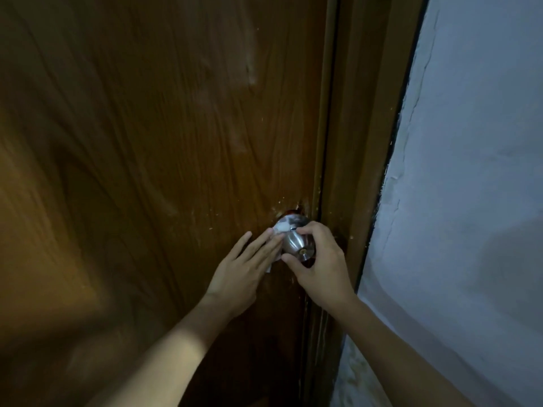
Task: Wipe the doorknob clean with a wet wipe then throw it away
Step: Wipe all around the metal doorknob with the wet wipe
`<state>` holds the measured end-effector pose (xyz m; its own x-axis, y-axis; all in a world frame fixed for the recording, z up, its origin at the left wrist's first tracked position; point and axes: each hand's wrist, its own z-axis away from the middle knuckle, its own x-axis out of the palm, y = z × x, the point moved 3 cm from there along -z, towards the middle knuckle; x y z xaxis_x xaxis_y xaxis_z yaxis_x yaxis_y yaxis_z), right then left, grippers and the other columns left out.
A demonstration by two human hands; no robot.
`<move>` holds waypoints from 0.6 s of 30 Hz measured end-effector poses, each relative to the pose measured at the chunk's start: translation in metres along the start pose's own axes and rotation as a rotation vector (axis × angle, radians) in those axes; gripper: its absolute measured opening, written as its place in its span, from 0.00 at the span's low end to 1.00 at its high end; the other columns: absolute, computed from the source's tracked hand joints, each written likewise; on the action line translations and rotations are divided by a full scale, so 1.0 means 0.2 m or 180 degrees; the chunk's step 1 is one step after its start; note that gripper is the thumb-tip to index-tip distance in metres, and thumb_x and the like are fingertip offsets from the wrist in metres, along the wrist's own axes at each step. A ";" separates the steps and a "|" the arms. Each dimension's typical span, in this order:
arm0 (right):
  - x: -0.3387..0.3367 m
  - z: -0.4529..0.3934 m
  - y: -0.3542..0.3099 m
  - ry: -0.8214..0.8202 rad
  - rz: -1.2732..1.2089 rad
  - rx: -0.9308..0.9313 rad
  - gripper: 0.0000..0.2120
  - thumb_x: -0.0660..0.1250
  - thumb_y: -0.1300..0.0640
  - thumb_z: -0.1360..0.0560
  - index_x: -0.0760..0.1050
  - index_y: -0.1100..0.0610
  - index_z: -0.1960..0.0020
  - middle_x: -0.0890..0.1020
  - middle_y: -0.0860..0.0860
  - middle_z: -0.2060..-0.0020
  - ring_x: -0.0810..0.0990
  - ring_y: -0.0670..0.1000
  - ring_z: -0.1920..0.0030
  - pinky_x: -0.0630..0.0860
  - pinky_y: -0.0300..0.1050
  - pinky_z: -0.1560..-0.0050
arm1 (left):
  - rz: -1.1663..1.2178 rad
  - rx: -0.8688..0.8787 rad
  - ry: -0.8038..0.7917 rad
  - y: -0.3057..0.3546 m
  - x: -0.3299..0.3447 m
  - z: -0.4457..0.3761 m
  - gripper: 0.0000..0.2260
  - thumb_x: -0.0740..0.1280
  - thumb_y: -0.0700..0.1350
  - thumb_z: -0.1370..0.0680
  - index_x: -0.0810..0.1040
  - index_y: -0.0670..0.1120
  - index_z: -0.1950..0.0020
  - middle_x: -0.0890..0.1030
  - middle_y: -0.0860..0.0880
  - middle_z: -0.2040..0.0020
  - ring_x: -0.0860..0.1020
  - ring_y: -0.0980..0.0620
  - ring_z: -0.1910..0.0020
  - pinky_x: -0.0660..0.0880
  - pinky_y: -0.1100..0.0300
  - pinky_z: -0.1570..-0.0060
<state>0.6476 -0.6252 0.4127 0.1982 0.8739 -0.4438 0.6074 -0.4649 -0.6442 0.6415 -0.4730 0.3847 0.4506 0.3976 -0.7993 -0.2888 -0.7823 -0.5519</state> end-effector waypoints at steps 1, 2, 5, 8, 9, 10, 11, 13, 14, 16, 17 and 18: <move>0.00 -0.01 0.00 0.0000 -0.0007 0.0012 0.19 0.73 0.59 0.33 0.69 0.57 0.46 0.74 0.50 0.47 0.72 0.43 0.49 0.69 0.26 0.55 | -0.0135 0.0022 -0.0085 -0.01 0.00 0.00 0.43 0.58 0.51 0.23 0.20 0.42 0.36 0.21 0.45 0.33 0.20 0.46 0.35 0.22 0.47 0.39; 0.00 -0.01 0.00 -0.0007 -0.0015 0.0022 0.19 0.73 0.59 0.32 0.69 0.57 0.46 0.74 0.51 0.47 0.72 0.43 0.50 0.69 0.26 0.55 | -0.0250 0.0016 -0.0133 -0.02 0.00 0.00 0.43 0.58 0.52 0.23 0.20 0.42 0.35 0.22 0.45 0.33 0.21 0.46 0.35 0.22 0.46 0.39; 0.00 -0.01 0.00 -0.0037 -0.0062 0.0034 0.19 0.73 0.61 0.33 0.69 0.57 0.46 0.74 0.52 0.48 0.73 0.44 0.51 0.68 0.23 0.56 | -0.0328 -0.0061 -0.0050 -0.04 -0.04 0.00 0.41 0.56 0.53 0.23 0.22 0.43 0.33 0.24 0.46 0.31 0.22 0.46 0.34 0.23 0.44 0.40; 0.00 -0.01 0.01 -0.0024 -0.0029 0.0072 0.19 0.73 0.60 0.32 0.69 0.56 0.46 0.74 0.51 0.48 0.73 0.44 0.51 0.69 0.24 0.57 | -0.0294 0.0149 -0.0179 -0.04 -0.05 0.00 0.39 0.53 0.53 0.23 0.23 0.41 0.33 0.21 0.44 0.34 0.20 0.47 0.36 0.21 0.46 0.41; 0.00 -0.01 0.01 -0.0024 -0.0027 0.0071 0.19 0.73 0.60 0.32 0.68 0.56 0.46 0.74 0.51 0.48 0.73 0.44 0.51 0.69 0.24 0.57 | -0.0294 0.0231 -0.0225 -0.04 -0.05 0.00 0.39 0.53 0.53 0.23 0.23 0.41 0.33 0.21 0.43 0.34 0.20 0.47 0.36 0.21 0.46 0.40; 0.00 -0.01 0.01 -0.0021 -0.0020 0.0062 0.19 0.73 0.60 0.32 0.68 0.56 0.46 0.74 0.50 0.48 0.73 0.44 0.51 0.69 0.24 0.57 | -0.0333 0.0321 -0.0263 -0.05 -0.04 0.00 0.39 0.53 0.54 0.23 0.24 0.41 0.33 0.21 0.43 0.35 0.20 0.47 0.36 0.22 0.46 0.39; 0.00 -0.01 0.01 -0.0018 -0.0012 0.0054 0.19 0.73 0.60 0.32 0.68 0.56 0.46 0.74 0.50 0.48 0.73 0.43 0.51 0.68 0.23 0.57 | -0.0421 0.0433 -0.0321 -0.06 -0.03 0.01 0.40 0.53 0.55 0.23 0.23 0.41 0.34 0.21 0.43 0.35 0.21 0.47 0.35 0.22 0.46 0.38; 0.00 -0.01 0.01 -0.0023 -0.0013 0.0048 0.19 0.73 0.60 0.32 0.68 0.55 0.46 0.73 0.49 0.49 0.72 0.43 0.52 0.68 0.23 0.56 | -0.0608 0.0605 -0.0430 -0.07 -0.02 0.03 0.41 0.54 0.57 0.23 0.22 0.41 0.35 0.22 0.44 0.33 0.22 0.48 0.34 0.23 0.46 0.37; 0.00 -0.01 0.01 -0.0027 -0.0022 0.0046 0.19 0.72 0.60 0.32 0.68 0.55 0.46 0.73 0.49 0.50 0.72 0.43 0.52 0.68 0.23 0.56 | -0.0645 0.0609 -0.0420 -0.07 -0.01 0.03 0.40 0.53 0.57 0.23 0.23 0.41 0.34 0.23 0.44 0.33 0.22 0.48 0.34 0.23 0.46 0.38; 0.00 -0.01 0.01 -0.0029 -0.0043 0.0042 0.19 0.73 0.60 0.33 0.68 0.55 0.46 0.73 0.49 0.50 0.72 0.43 0.53 0.68 0.23 0.56 | -0.0602 0.0517 -0.0333 -0.07 -0.02 0.03 0.36 0.50 0.55 0.22 0.24 0.42 0.33 0.23 0.45 0.33 0.22 0.48 0.35 0.21 0.45 0.40; 0.00 -0.01 0.01 -0.0035 -0.0054 0.0039 0.19 0.73 0.61 0.33 0.68 0.55 0.47 0.73 0.49 0.50 0.72 0.43 0.53 0.68 0.24 0.56 | -0.0519 0.0436 -0.0302 -0.06 -0.03 0.03 0.35 0.50 0.54 0.22 0.25 0.43 0.32 0.22 0.45 0.34 0.21 0.48 0.36 0.21 0.45 0.41; 0.00 -0.01 0.01 -0.0033 -0.0061 0.0033 0.19 0.73 0.61 0.33 0.68 0.55 0.47 0.74 0.50 0.50 0.72 0.43 0.53 0.68 0.24 0.57 | -0.0429 0.0360 -0.0266 -0.05 -0.02 0.04 0.34 0.50 0.54 0.21 0.26 0.43 0.31 0.22 0.45 0.33 0.20 0.48 0.36 0.21 0.45 0.41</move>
<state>0.6507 -0.6259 0.4133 0.1786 0.8812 -0.4377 0.6029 -0.4496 -0.6591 0.6358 -0.4631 0.3924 0.4213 0.5373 -0.7306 -0.3257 -0.6622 -0.6748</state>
